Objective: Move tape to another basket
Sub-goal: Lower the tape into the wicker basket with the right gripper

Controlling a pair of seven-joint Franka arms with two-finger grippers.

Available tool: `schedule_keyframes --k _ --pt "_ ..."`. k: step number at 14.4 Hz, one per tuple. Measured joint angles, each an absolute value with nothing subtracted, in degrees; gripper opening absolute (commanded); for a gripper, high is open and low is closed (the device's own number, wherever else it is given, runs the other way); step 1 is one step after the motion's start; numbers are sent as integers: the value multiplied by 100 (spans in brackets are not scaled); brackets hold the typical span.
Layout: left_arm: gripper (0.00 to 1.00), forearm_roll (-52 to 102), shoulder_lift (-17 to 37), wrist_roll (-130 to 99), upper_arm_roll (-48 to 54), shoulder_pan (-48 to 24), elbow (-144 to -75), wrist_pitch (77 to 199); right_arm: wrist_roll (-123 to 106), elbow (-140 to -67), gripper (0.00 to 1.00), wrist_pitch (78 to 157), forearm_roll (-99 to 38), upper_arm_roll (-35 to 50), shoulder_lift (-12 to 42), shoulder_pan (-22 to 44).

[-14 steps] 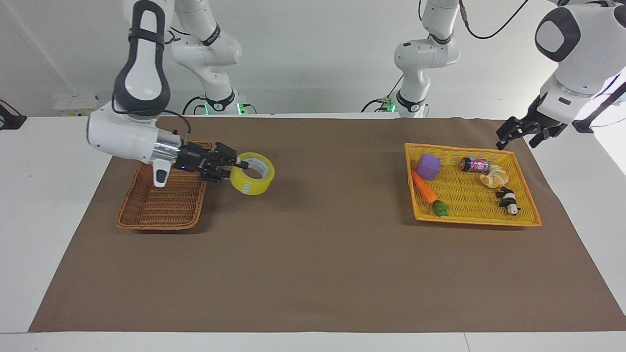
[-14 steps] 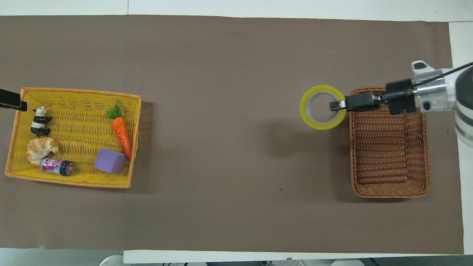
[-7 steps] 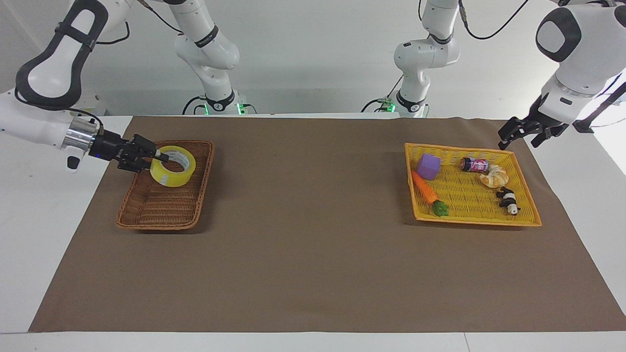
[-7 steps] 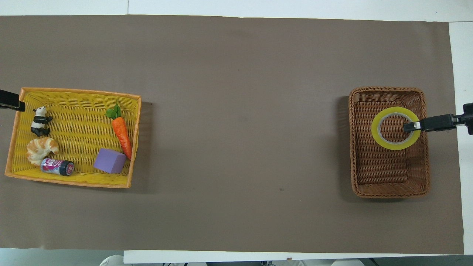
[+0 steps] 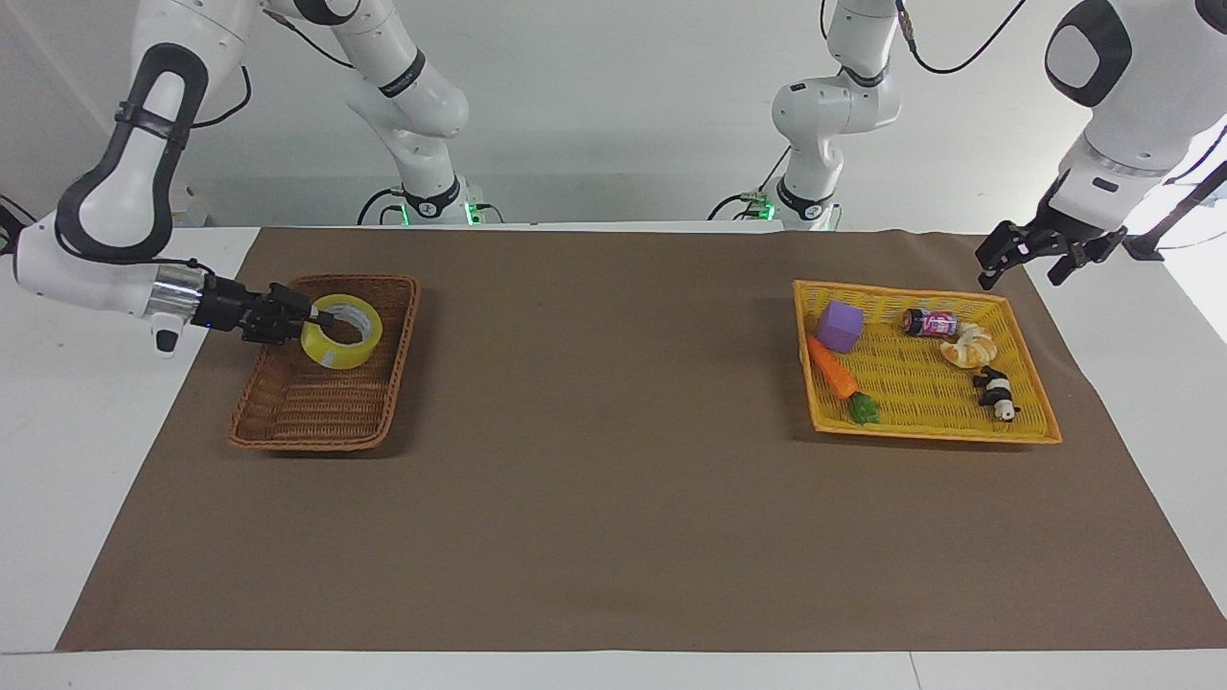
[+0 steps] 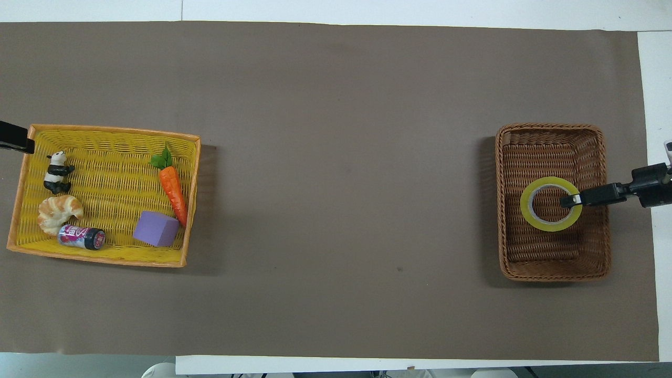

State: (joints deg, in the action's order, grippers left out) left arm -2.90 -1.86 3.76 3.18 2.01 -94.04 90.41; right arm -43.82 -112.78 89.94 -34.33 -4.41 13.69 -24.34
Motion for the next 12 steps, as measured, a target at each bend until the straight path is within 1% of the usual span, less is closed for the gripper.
schedule_keyframes --k 3,4,5,6,8,9,12 --pt "100 -303 -185 376 315 198 -9240 8767 -4404 -11390 1 9198 -3413 -431 1400 -2434" --pt "100 -298 -184 376 309 200 -9221 8751 -4434 -11444 3 9291 -3405 -425 1400 -2433" --pt "100 -294 -181 376 308 200 -9212 8745 -4478 -11493 8 9365 -3392 -420 1401 -2432" --pt "100 -288 -170 376 309 200 -9186 8740 -4513 -11529 30 9410 -3373 -416 1401 -2431" --pt "100 -233 -139 378 324 199 -9078 8702 -4548 -11556 78 9492 -3248 -404 1400 -2423" --pt "100 -189 -122 378 336 198 -9028 8694 -4563 -11555 100 9527 -3213 -398 1400 -2417" --pt "100 -132 -66 381 357 191 -9003 8676 -4644 -11509 100 9566 -3198 -375 1388 -2412"
